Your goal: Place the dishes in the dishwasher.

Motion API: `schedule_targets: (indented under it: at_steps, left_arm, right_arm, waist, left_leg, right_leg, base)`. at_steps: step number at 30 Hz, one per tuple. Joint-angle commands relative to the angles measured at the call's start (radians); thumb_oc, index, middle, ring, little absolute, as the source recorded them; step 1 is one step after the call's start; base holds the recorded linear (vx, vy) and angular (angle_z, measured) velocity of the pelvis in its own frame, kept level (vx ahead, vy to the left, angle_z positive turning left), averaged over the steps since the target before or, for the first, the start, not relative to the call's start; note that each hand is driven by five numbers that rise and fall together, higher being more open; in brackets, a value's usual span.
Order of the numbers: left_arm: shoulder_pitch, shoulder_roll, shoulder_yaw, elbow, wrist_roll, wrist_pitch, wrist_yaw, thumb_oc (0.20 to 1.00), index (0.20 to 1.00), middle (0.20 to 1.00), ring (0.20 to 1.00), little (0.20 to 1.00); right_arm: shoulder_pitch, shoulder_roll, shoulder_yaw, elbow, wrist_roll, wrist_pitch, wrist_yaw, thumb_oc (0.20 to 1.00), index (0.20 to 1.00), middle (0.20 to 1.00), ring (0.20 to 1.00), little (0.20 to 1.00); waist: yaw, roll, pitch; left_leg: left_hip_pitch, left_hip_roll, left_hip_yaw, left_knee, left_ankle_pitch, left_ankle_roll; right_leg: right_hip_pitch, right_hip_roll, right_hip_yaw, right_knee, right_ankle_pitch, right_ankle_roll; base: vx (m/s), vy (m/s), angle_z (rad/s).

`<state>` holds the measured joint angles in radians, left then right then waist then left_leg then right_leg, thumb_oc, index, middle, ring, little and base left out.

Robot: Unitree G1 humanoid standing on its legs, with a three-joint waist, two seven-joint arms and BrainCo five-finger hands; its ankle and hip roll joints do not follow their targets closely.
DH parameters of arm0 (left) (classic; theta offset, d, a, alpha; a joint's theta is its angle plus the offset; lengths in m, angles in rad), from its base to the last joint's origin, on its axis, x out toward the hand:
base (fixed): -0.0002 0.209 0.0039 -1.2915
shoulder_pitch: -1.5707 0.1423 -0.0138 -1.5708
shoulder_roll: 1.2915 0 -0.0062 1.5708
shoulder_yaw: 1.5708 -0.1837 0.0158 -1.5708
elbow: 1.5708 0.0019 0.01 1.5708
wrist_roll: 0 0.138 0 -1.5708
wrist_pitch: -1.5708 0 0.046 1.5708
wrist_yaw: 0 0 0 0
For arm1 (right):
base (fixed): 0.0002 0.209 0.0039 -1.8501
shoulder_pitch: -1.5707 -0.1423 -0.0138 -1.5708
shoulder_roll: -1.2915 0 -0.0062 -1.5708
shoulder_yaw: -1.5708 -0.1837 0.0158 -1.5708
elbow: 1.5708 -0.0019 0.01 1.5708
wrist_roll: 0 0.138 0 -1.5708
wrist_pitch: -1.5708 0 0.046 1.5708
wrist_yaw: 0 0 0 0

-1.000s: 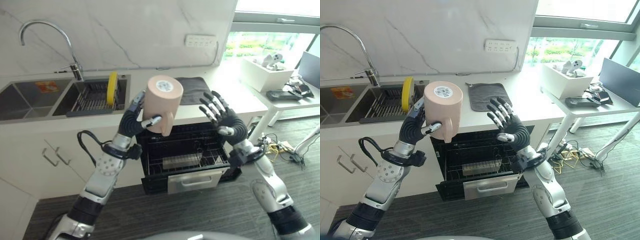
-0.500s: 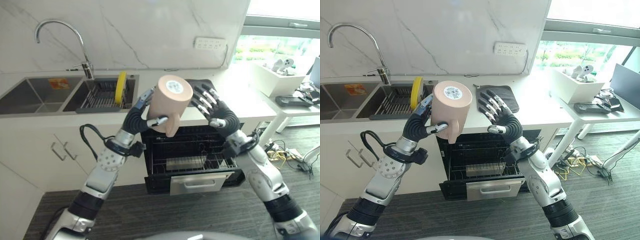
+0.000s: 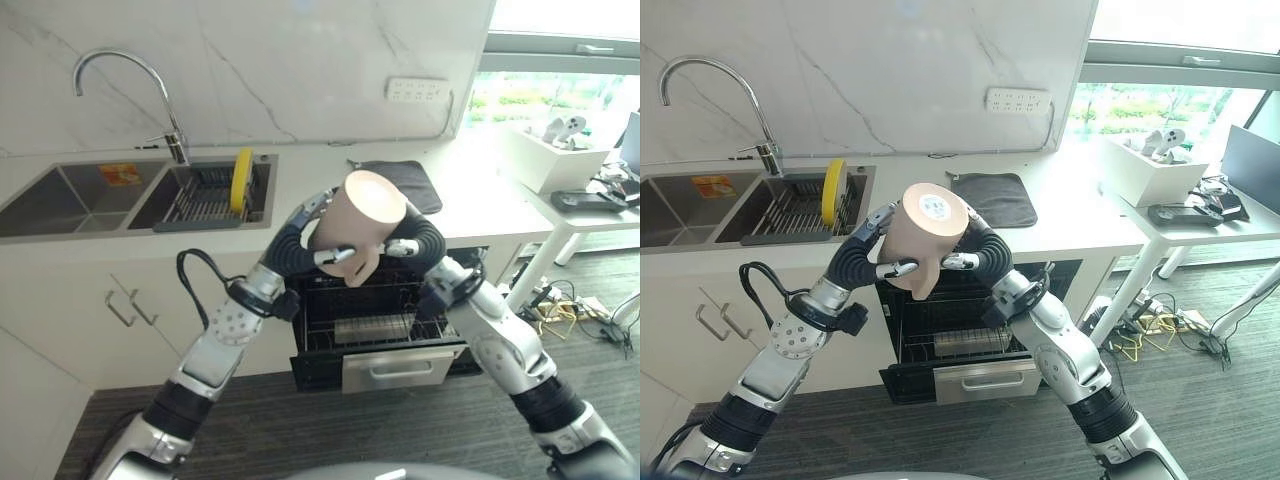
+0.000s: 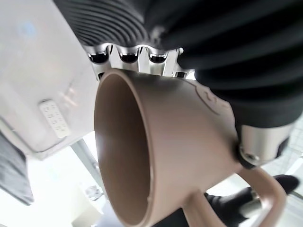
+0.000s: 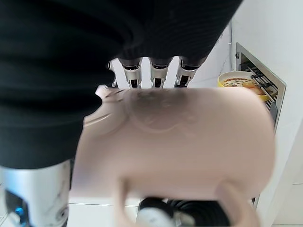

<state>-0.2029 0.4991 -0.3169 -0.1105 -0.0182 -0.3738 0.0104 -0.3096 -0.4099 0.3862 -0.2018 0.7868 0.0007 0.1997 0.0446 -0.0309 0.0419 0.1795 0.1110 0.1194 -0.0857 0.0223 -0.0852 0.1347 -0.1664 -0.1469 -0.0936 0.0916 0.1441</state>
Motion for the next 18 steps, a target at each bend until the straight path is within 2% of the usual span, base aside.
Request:
schedule_targets:
  at_steps: [1, 10, 13, 18]
  left_arm:
    - [-0.149, 0.012, -0.039, 0.058, 0.031, -0.036, 0.042, 0.2, 0.2, 0.2, 0.2, 0.2]
    - [-0.146, 0.025, -0.057, 0.086, 0.086, -0.043, 0.059, 0.2, 0.2, 0.2, 0.2, 0.2]
    - [-0.147, 0.03, -0.06, 0.084, 0.092, -0.033, 0.07, 0.2, 0.2, 0.2, 0.2, 0.2]
    - [-0.151, 0.028, -0.07, 0.095, 0.101, -0.051, 0.083, 0.2, 0.2, 0.2, 0.2, 0.2]
  right_arm:
    - [-0.126, 0.023, -0.014, -0.02, 0.031, -0.019, -0.026, 1.0, 1.0, 1.0, 1.0, 1.0]
    - [-0.142, 0.04, -0.002, -0.017, 0.019, 0.007, -0.076, 1.0, 1.0, 1.0, 1.0, 1.0]
    - [-0.143, 0.036, -0.004, -0.018, -0.031, 0.016, -0.11, 1.0, 1.0, 1.0, 1.0, 1.0]
    - [-0.15, 0.04, 0.008, -0.015, -0.064, 0.021, -0.136, 1.0, 1.0, 1.0, 1.0, 1.0]
  waist:
    - [0.026, -0.004, -0.005]
    - [0.031, -0.003, -0.007]
    - [0.029, -0.003, -0.006]
    - [0.028, -0.002, -0.005]
  left_leg:
    - [-0.009, 0.037, -0.117, -0.002, -0.07, 0.003]
    - [-0.006, 0.037, -0.12, -0.002, -0.07, 0.003]
    - [-0.007, 0.037, -0.122, -0.002, -0.07, 0.004]
    - [-0.007, 0.035, -0.121, -0.002, -0.071, 0.006]
  right_leg:
    - [0.038, -0.064, -0.047, 0.006, -0.067, 0.032]
    - [0.042, -0.064, -0.046, 0.006, -0.068, 0.031]
    - [0.041, -0.062, -0.042, 0.006, -0.068, 0.03]
    - [0.042, -0.062, -0.038, 0.006, -0.07, 0.028]
  base:
    - [0.0, 0.0, 0.0]
    - [0.0, 0.0, 0.0]
    - [0.0, 0.0, 0.0]
    - [0.0, 0.0, 0.0]
